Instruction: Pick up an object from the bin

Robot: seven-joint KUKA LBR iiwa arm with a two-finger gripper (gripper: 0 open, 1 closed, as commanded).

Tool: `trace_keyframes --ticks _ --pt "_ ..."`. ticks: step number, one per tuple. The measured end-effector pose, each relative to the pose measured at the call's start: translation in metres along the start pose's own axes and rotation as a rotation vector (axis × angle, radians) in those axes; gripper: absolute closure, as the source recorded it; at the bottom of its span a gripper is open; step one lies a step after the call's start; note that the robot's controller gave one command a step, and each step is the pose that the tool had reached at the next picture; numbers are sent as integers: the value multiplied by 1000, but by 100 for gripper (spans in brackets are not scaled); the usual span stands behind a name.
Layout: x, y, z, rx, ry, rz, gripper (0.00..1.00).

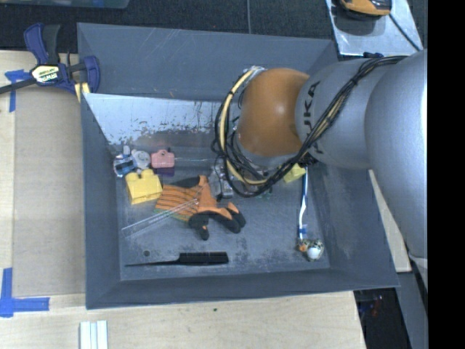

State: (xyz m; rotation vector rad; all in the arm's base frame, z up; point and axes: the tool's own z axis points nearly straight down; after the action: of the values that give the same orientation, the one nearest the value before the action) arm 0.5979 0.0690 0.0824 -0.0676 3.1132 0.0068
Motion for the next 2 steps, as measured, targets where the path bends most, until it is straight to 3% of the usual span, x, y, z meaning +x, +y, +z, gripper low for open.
trace_keyframes --ticks 2 --pt "-2 0 -15 -1 -7 0 100"
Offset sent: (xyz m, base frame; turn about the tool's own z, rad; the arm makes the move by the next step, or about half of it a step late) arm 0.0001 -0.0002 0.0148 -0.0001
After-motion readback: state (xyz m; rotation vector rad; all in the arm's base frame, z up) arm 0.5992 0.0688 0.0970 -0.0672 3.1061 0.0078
